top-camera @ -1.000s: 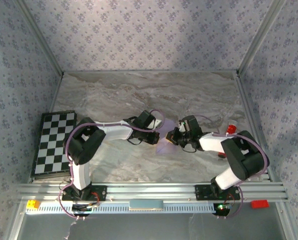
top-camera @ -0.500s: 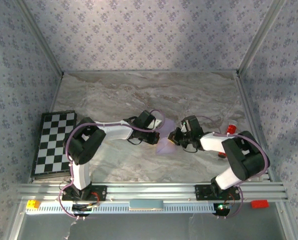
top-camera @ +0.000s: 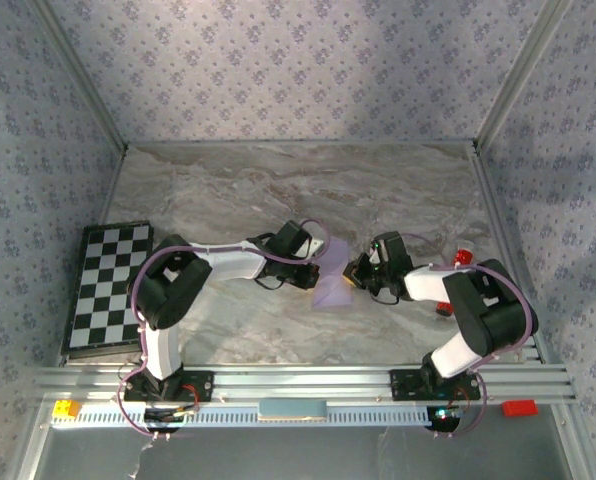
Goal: Fold a paper plane with a square sheet of paper (pick it up from the middle)
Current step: Fold the triangle a second time at the center of the table.
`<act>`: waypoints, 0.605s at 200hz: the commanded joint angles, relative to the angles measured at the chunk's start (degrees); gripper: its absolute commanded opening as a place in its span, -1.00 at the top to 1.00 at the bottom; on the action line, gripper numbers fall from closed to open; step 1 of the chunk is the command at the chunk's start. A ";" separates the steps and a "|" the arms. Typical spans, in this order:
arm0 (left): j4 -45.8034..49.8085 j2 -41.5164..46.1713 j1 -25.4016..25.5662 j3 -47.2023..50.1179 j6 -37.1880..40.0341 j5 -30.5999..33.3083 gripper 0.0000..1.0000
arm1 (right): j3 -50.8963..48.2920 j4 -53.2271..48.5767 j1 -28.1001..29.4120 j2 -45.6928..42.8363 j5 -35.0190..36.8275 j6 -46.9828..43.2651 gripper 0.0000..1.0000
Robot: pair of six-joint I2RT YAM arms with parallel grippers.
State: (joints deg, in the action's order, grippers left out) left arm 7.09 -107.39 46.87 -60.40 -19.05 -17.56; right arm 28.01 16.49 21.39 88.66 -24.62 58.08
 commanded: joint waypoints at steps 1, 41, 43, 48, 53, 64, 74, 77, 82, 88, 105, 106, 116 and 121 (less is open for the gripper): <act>3.24 -1.59 -0.16 -0.93 1.10 -0.37 1.00 | -1.49 -4.44 -0.74 -1.63 3.65 0.91 0.99; 3.19 -1.51 -0.13 -0.85 0.94 -0.45 1.00 | 2.67 -4.76 0.85 -6.16 -2.76 -2.89 0.97; 3.17 -1.50 -0.18 -0.86 0.94 -0.46 1.00 | 2.84 -4.87 0.89 -6.19 -2.87 -2.93 0.97; 3.26 -1.51 -0.20 -0.81 1.01 -0.45 1.00 | 3.57 -5.58 1.54 -6.23 -3.10 -3.38 0.97; 3.23 -1.50 -0.18 -0.85 0.99 -0.41 1.00 | 4.06 -6.10 2.05 -6.16 -3.20 -3.62 0.97; 3.27 -1.40 -0.19 -0.77 1.03 -0.37 1.00 | 4.68 -6.64 2.92 -5.54 -3.11 -3.59 0.97; 3.12 -1.46 -0.20 -0.76 1.03 -0.34 1.00 | 4.58 -6.36 3.57 -4.77 -2.89 -3.02 0.97; 3.12 -1.50 -0.20 -0.71 1.03 -0.36 1.00 | 4.53 -6.14 3.75 -4.53 -2.84 -2.80 0.97; 3.16 -1.50 -0.15 -0.77 0.91 -0.46 1.00 | 4.34 -5.53 4.10 -4.06 -2.89 -2.55 0.97; 3.17 -1.59 -0.15 -0.75 0.94 -0.46 1.00 | 4.14 -4.80 4.46 -3.56 -2.97 -2.25 0.97; 3.02 -1.57 -0.18 -0.76 0.94 -0.45 1.00 | 3.76 -3.45 5.48 -2.13 -2.76 -1.46 0.98; 3.06 -1.58 -0.19 -0.76 0.94 -0.45 1.00 | 3.74 -3.42 5.54 -2.06 -2.65 -1.43 0.98; 3.13 -1.56 -0.15 -0.86 1.02 -0.46 1.00 | 3.43 -3.23 5.98 -1.49 -2.30 -1.16 0.98; 3.15 -1.67 -0.20 -0.92 1.03 -0.46 1.00 | 3.31 -2.91 6.10 -1.09 -2.32 -1.06 0.98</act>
State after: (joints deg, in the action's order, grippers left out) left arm 7.35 -107.44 46.87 -60.51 -19.07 -17.58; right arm 31.75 13.10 26.59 85.78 -26.83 56.34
